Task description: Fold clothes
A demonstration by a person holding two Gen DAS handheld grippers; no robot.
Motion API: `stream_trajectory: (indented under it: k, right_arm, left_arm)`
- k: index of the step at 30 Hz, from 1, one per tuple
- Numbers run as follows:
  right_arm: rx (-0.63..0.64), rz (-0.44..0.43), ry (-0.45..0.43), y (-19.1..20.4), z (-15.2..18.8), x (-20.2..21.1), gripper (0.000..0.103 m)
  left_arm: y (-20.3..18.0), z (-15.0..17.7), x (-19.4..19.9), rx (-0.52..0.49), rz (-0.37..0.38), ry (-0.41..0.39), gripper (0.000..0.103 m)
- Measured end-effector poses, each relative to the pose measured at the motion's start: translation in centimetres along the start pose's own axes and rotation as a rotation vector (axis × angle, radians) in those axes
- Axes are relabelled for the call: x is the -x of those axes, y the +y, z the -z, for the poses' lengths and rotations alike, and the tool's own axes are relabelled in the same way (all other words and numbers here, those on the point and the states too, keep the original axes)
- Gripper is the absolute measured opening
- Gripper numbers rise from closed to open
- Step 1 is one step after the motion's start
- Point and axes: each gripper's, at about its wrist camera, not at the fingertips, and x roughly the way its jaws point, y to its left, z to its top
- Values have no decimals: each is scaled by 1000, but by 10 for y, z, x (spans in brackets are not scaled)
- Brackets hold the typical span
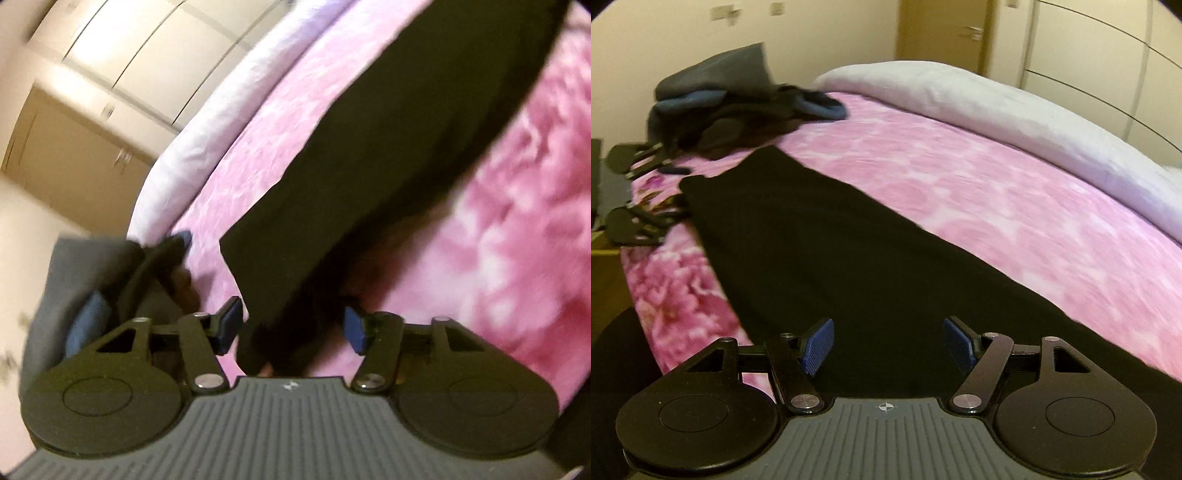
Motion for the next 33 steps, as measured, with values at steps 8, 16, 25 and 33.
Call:
stream_trajectory:
  k: [8, 16, 25, 33]
  right_arm:
    - [76, -54, 12, 47, -26, -22, 69]
    - [416, -148, -57, 160, -50, -48, 70]
    - [901, 104, -197, 306, -54, -141, 69]
    - [520, -5, -273, 235, -109, -119, 1]
  left_arm:
    - [-19, 33, 3, -325, -81, -33, 11]
    - [34, 71, 15, 45, -82, 90, 17]
    - [78, 95, 52, 462, -55, 57, 36]
    - [66, 97, 57, 545, -1, 48, 36]
